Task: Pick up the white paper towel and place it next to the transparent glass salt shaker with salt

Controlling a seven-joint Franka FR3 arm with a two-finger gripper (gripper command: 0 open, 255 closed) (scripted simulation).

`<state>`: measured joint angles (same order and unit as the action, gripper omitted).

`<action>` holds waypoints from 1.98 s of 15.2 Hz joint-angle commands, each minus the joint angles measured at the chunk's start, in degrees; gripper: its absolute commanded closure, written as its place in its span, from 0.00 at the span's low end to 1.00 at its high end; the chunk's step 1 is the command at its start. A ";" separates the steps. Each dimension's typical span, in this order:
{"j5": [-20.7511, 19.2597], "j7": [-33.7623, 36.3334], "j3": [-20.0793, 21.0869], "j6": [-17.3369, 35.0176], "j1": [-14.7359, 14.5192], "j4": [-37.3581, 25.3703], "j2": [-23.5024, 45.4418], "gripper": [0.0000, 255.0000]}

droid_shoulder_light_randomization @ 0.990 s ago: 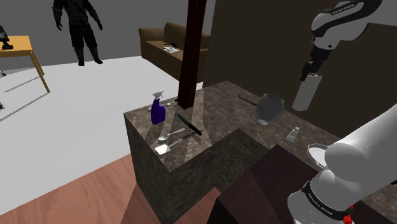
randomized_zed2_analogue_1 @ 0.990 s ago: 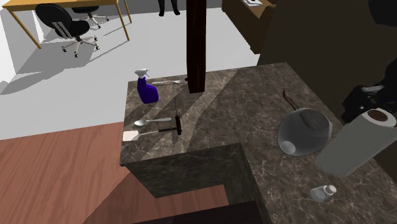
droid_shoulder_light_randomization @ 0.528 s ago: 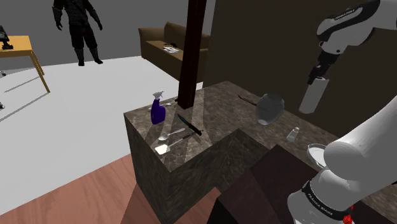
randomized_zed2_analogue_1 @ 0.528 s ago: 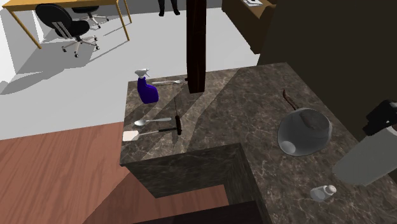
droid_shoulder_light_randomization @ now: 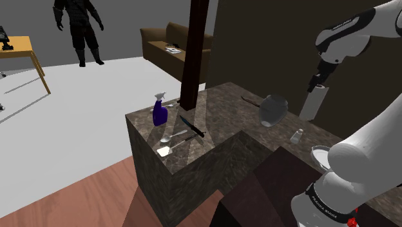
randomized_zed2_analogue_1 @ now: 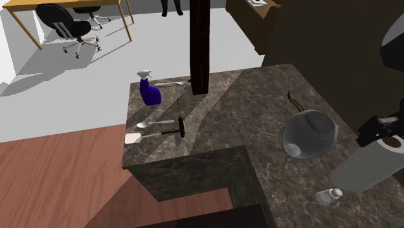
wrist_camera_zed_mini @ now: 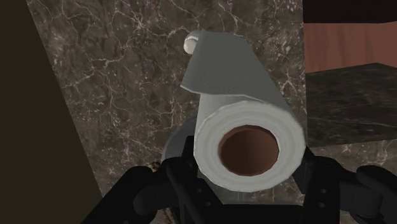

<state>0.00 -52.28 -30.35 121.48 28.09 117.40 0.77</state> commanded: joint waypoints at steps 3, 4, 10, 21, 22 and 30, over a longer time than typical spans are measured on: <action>0.77 -0.59 -0.08 3.10 0.13 2.02 1.23 1.00; 1.00 -0.75 -0.08 3.84 0.16 2.45 1.58 1.00; 2.64 -1.88 -0.02 8.22 0.38 4.77 3.99 1.00; 6.90 -4.79 0.80 15.97 1.18 7.83 9.52 1.00; 7.36 -5.10 0.94 16.65 1.29 8.03 10.09 1.00; 11.43 -7.88 2.54 21.90 2.51 9.12 14.91 1.00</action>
<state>10.83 -59.79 -28.09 142.52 30.44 126.28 15.00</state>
